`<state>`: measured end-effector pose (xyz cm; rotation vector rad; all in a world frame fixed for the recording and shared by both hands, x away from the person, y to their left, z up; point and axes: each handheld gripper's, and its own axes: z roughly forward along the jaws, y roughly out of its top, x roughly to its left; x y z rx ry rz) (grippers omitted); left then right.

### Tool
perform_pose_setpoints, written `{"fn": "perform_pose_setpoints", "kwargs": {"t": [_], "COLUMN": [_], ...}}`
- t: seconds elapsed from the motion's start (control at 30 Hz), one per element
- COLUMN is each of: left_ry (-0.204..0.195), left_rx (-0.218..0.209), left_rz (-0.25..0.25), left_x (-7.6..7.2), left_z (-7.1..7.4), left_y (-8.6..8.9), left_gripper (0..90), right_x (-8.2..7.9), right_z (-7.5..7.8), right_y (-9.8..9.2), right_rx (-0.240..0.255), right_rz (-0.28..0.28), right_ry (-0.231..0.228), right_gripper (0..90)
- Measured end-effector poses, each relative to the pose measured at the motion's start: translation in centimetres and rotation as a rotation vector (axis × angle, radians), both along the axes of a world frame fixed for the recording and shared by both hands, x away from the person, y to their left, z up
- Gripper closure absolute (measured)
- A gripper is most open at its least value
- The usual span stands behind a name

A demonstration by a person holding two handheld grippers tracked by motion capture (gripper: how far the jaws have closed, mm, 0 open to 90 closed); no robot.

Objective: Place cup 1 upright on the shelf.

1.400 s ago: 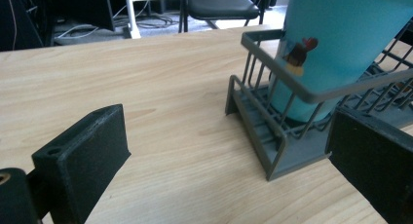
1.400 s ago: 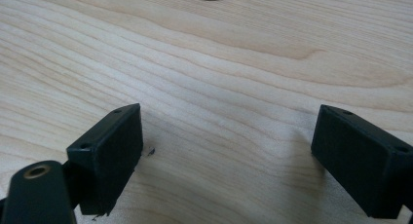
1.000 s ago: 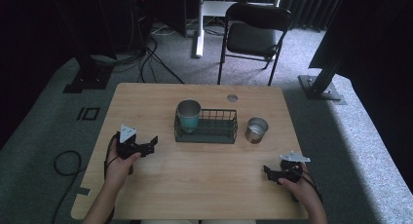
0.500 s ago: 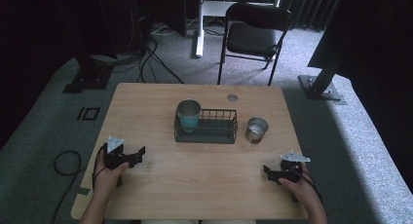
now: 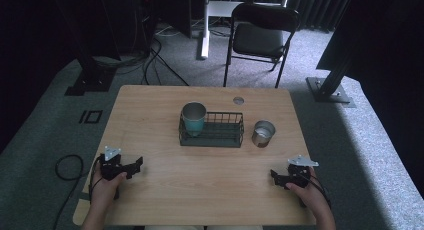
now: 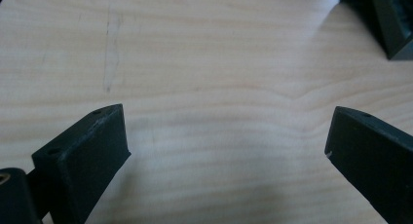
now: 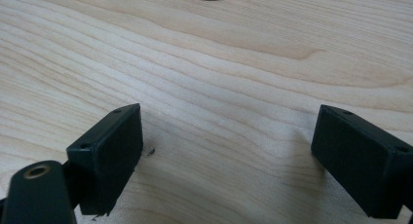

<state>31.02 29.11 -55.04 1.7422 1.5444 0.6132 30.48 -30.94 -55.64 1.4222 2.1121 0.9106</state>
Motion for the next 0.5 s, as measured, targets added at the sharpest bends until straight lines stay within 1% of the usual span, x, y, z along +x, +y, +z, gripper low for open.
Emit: {"fn": "perform_pose_setpoints", "kwargs": {"t": [0.03,0.07,0.1,0.2,0.27,0.33,0.4,0.43,0.5], "left_ry": [0.014,0.019,0.027,0.06,0.083,0.087,0.089,0.092,0.094], "left_rx": [0.014,0.019,0.018,0.038,0.043,0.047,0.055,0.07,0.067], "left_rz": [0.007,0.009,0.01,0.03,0.053,0.055,0.069,0.081,0.091], "left_x": [-0.1,-0.2,-0.3,-0.5,-0.7,-0.8,-0.9,-1.0,-1.1], "left_z": [0.0,0.0,-0.1,-0.2,-0.2,-0.2,-0.3,-0.3,-0.3], "left_y": [0.0,0.0,0.1,0.2,0.3,0.4,0.5,0.6,0.8], "left_gripper": [2.7,2.7,2.7,2.7,2.7,2.7,2.7,2.7,2.7], "right_x": [0.0,0.0,0.0,0.0,0.0,0.0,0.0,0.0,0.0], "right_z": [0.0,0.0,0.0,0.0,0.0,0.0,0.0,0.0,0.0], "right_y": [0.0,0.0,0.0,0.0,0.0,0.0,0.0,0.0,0.0], "right_rx": [0.0,0.0,0.0,0.0,0.0,0.0,0.0,0.0,0.0], "right_rz": [0.0,0.0,0.0,0.0,0.0,0.0,0.0,0.0,0.0], "right_ry": [0.0,0.0,0.0,0.0,0.0,0.0,0.0,0.0,0.0], "right_gripper": [11.2,11.2,11.2,11.3,11.3,11.2,11.2,11.3,11.2]}}
